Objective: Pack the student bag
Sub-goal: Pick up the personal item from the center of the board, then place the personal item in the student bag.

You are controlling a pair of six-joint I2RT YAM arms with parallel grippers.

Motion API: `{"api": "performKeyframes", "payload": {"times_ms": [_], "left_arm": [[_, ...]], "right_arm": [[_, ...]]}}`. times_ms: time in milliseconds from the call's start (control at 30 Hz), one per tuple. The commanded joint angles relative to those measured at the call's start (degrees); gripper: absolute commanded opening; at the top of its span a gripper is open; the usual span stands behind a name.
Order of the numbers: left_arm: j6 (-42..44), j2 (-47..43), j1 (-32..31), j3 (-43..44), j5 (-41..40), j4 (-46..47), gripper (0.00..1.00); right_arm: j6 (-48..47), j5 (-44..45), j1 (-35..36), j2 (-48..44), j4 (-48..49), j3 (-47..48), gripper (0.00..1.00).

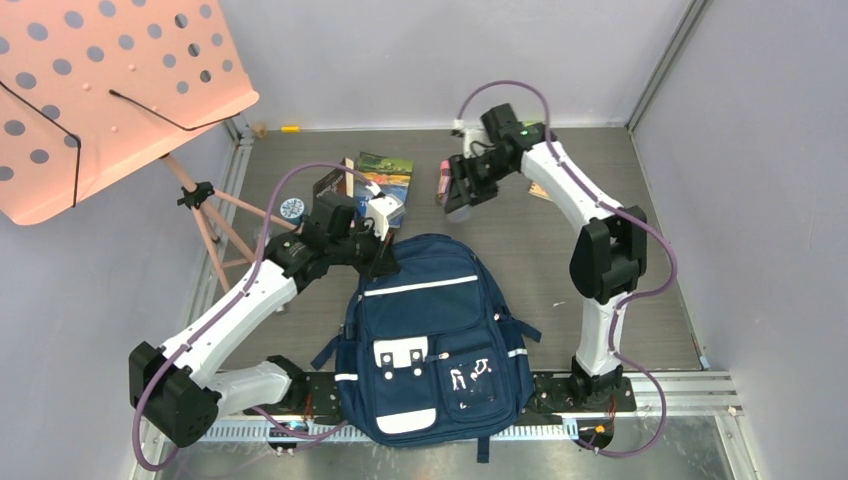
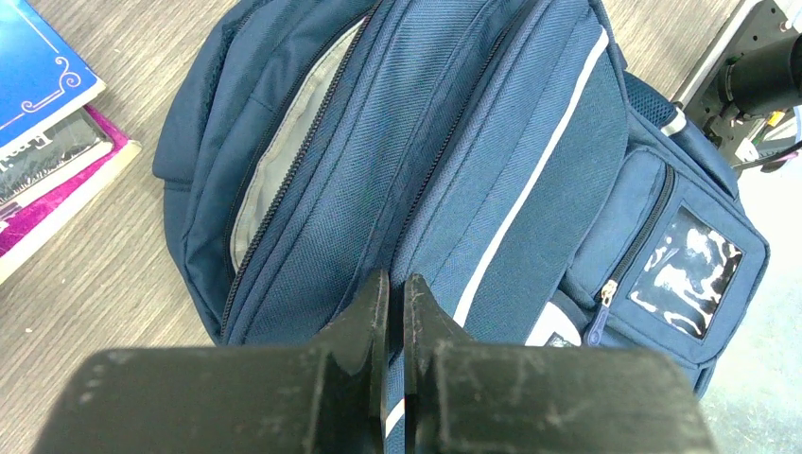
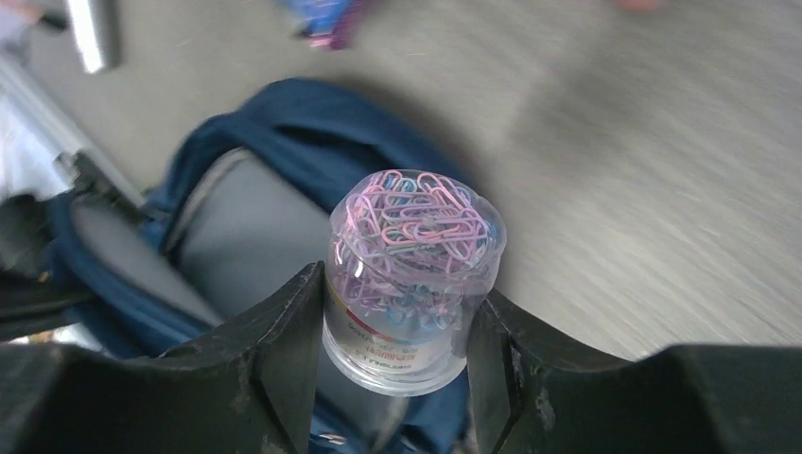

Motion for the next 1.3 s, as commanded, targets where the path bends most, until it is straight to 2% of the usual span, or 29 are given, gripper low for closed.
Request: {"api": "performKeyframes", "payload": {"times_ms": [0, 100, 233, 300, 500, 667, 733, 833, 933, 1067, 1267], "left_arm": [[0.27, -2.28, 0.08, 0.35, 2.64, 5.8, 0.0], [0.62, -2.84, 0.08, 0.16, 2.48, 6.47, 0.0], [1.13, -3.48, 0.08, -0.06, 0.51, 6.15, 0.0], [1.39, -4.17, 0.08, -0.37, -0.54, 6.45, 0.0], [1.67, -4.86, 0.08, -0.72, -2.18, 6.72, 0.0], [1.75, -4.57, 0.08, -0.67, -2.26, 6.32, 0.0], [1.78, -4.46, 0.08, -0.64, -2.22, 6.24, 0.0], [1.78, -4.47, 0.08, -0.74, -2.28, 6.06, 0.0], [1.75, -4.6, 0.12, -0.9, -2.32, 6.06, 0.0], [1.84, -4.4, 0.08, -0.81, -2.01, 5.82, 0.0], [1.85, -4.64, 0.08, -1.05, -1.93, 5.51, 0.0]], "right_arm": [[0.55, -13.72, 5.63, -0.44, 2.07, -1.76, 0.19], [-0.22, -15.56, 8.96, 1.63, 1.67, -2.51, 0.19], [-1.94, -25.59, 10.2, 1.31, 1.57, -6.41, 0.2], [-4.49, -27.32, 10.26, 0.53, -0.64, -9.64, 0.21], [-11.83, -26.86, 10.31, -2.0, -9.19, -16.11, 0.27], [-10.6, -20.74, 10.31, -4.0, -8.25, -20.41, 0.33], [-9.19, -18.0, 10.31, -4.77, -6.9, -21.43, 0.4], [-8.03, -16.96, 10.31, -5.81, -5.37, -21.82, 0.58], [-6.24, -16.58, 10.3, -7.59, -3.78, -21.96, 0.72], [-5.04, -16.65, 10.3, -8.85, -1.93, -22.15, 0.82], [-1.64, -12.37, 10.31, -11.24, 1.27, -22.75, 0.9]]}}
